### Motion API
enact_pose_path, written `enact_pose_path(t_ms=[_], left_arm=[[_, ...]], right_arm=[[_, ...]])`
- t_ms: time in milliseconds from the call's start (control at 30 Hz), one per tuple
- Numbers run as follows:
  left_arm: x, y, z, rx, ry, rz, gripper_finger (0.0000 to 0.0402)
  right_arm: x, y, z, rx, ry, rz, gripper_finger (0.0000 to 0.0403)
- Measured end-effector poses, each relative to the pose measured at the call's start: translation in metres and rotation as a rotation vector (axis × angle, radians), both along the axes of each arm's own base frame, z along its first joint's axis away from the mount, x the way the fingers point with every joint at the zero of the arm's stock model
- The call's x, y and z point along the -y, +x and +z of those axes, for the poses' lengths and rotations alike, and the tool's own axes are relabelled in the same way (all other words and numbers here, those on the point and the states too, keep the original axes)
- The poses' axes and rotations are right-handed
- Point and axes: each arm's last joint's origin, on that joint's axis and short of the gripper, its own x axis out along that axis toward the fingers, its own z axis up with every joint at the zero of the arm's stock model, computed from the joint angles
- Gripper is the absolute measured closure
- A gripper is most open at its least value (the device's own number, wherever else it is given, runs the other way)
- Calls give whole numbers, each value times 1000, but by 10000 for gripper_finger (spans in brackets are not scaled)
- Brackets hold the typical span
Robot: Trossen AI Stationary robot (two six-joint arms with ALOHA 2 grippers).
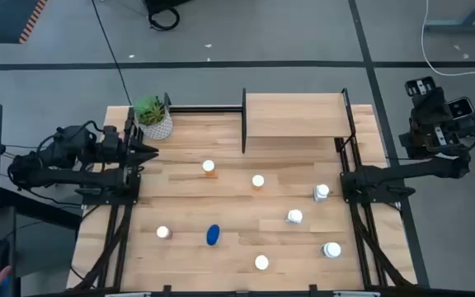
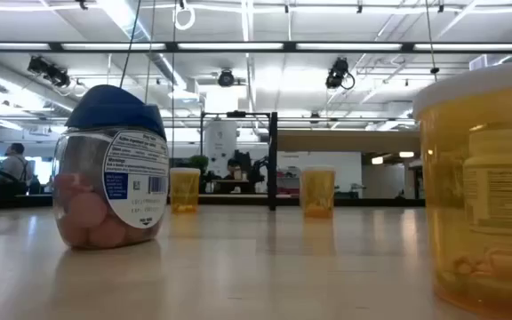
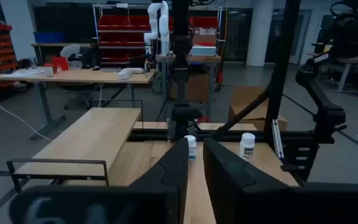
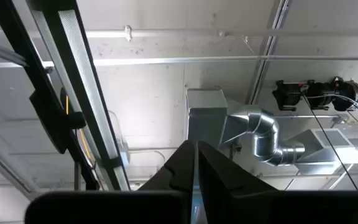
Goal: Pick and place medicine bottles onto shelf by color
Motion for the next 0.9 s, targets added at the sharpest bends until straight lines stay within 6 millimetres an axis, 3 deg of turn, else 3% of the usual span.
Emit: enact_pose_path(t_ms=[900], left_arm=[[0,0,0,0,0,0,350]], right_arm=[[0,0,0,0,0,0,375]])
